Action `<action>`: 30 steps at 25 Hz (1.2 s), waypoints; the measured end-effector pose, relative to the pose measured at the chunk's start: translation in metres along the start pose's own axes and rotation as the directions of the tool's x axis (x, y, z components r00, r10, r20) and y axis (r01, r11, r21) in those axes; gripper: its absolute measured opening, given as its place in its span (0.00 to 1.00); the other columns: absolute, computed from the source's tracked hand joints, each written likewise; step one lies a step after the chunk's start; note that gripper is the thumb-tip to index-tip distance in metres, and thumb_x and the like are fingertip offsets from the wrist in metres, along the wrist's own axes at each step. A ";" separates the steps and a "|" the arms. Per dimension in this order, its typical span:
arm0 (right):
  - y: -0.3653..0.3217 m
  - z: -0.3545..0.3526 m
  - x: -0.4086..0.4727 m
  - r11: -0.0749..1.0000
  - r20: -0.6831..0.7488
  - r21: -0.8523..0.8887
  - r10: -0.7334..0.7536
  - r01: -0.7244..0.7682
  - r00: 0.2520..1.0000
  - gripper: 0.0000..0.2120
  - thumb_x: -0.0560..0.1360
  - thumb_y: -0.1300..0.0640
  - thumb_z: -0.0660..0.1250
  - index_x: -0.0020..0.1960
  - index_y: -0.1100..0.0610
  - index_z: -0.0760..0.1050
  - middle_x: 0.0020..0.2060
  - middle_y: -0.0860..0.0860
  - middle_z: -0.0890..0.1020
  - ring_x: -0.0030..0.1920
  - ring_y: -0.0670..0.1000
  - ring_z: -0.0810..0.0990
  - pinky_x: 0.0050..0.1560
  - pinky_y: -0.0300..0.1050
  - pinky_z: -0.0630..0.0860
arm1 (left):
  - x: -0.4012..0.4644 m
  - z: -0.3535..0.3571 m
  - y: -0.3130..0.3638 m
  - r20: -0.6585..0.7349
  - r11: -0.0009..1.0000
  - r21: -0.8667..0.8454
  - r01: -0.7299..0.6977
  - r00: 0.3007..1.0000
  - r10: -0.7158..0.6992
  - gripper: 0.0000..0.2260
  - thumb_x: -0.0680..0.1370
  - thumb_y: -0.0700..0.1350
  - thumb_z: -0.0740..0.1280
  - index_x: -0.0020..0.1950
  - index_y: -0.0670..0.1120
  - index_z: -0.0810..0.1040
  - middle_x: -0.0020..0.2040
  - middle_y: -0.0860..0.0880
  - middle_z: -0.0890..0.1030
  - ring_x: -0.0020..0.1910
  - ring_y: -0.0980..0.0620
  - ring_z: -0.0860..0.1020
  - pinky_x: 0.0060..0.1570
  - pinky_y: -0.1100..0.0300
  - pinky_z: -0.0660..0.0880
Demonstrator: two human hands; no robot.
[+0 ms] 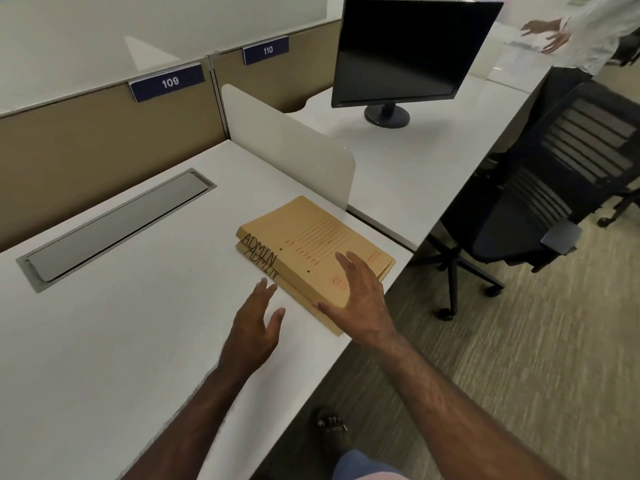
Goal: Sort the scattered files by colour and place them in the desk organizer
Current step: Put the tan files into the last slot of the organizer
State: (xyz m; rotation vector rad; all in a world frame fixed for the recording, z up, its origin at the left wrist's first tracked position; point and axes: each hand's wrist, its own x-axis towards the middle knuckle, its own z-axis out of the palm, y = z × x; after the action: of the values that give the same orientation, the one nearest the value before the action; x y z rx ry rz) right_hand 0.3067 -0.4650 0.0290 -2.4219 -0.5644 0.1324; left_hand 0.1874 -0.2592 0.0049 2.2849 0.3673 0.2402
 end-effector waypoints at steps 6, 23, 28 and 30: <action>0.040 -0.014 0.066 1.000 0.047 -0.010 0.029 -0.028 0.998 0.49 0.73 0.32 0.75 0.84 0.43 0.51 0.84 0.48 0.57 0.83 0.53 0.56 0.81 0.65 0.59 | 0.048 0.022 0.011 -0.006 0.997 -0.039 0.069 0.998 -0.069 0.28 0.83 0.52 0.68 0.82 0.50 0.66 0.82 0.50 0.67 0.82 0.49 0.65 0.77 0.45 0.68; 0.101 -0.002 0.149 0.961 0.196 -0.140 0.261 -0.237 0.945 0.51 0.71 0.29 0.74 0.84 0.47 0.54 0.84 0.56 0.55 0.84 0.62 0.55 0.79 0.67 0.60 | 0.090 0.058 0.021 -0.056 0.722 -0.462 0.515 0.795 -0.603 0.29 0.81 0.52 0.72 0.80 0.48 0.67 0.78 0.44 0.72 0.71 0.43 0.77 0.65 0.43 0.79; 0.105 -0.004 0.149 0.951 0.225 -0.206 0.274 -0.229 0.935 0.50 0.70 0.29 0.74 0.83 0.49 0.59 0.81 0.56 0.62 0.81 0.59 0.60 0.78 0.66 0.66 | 0.089 0.056 0.023 0.085 0.441 -0.701 0.560 0.680 -0.729 0.32 0.82 0.51 0.72 0.82 0.47 0.63 0.79 0.43 0.69 0.74 0.42 0.72 0.64 0.43 0.80; 0.107 -0.006 0.147 0.955 0.233 -0.216 0.254 -0.205 0.939 0.49 0.70 0.29 0.75 0.82 0.50 0.61 0.79 0.54 0.64 0.80 0.58 0.62 0.77 0.64 0.68 | 0.089 0.056 0.021 0.165 0.344 -0.757 0.555 0.672 -0.722 0.31 0.82 0.51 0.72 0.82 0.47 0.63 0.76 0.44 0.73 0.73 0.43 0.75 0.66 0.42 0.79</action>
State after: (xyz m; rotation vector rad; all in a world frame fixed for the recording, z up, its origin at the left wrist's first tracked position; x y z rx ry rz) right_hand 0.4798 -0.4808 -0.0247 -2.6714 -0.4182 0.5238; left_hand 0.2908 -0.2814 -0.0121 1.1087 1.0419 0.1592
